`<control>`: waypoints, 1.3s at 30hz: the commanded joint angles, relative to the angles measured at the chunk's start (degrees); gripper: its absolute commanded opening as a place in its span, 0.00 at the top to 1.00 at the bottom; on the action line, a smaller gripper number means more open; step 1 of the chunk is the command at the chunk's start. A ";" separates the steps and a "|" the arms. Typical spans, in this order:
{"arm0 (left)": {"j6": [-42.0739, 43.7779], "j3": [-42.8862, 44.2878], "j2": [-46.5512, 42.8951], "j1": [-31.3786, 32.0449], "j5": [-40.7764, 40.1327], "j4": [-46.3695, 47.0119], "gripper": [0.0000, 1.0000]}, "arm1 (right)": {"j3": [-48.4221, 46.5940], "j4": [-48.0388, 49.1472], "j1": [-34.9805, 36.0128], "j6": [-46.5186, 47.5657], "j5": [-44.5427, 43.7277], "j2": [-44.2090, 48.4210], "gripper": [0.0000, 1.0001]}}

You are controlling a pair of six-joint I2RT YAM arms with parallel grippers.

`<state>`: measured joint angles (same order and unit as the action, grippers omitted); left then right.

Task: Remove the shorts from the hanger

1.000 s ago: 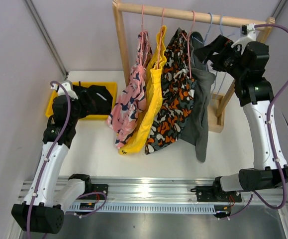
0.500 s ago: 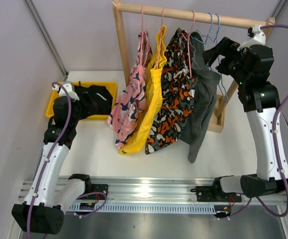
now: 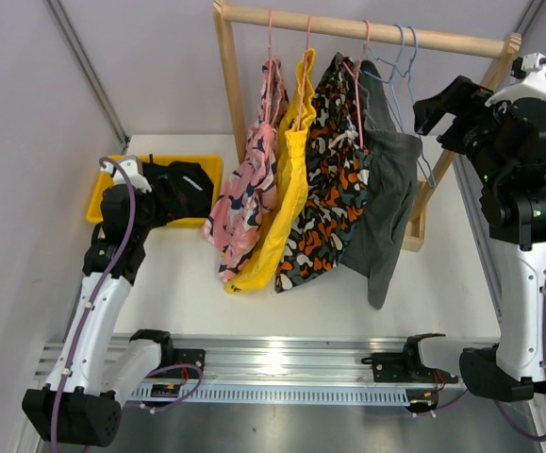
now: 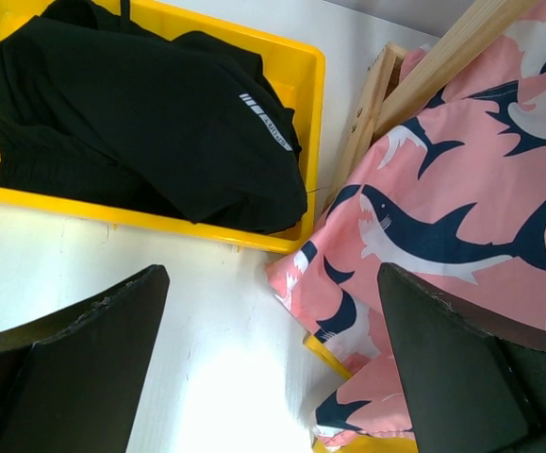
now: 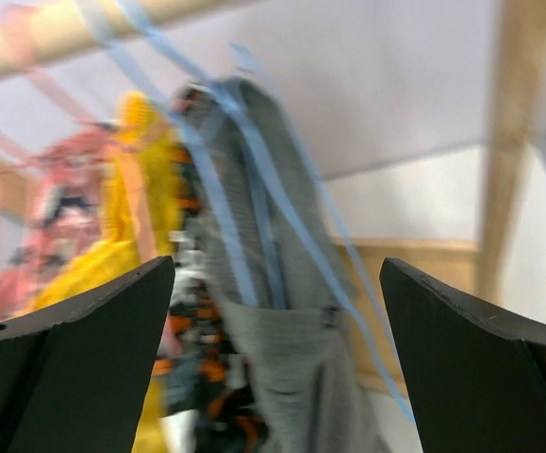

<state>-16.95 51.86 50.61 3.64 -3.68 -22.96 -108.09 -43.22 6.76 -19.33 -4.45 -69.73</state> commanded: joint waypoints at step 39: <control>0.86 -0.44 -2.36 1.37 2.44 1.87 0.01 | -2.03 12.72 7.03 -1.76 9.90 -15.87 0.99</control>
<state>-16.93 51.40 49.12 4.54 -2.72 -22.81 -109.51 -34.30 13.43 -21.50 5.43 -85.27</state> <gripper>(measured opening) 0.994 0.094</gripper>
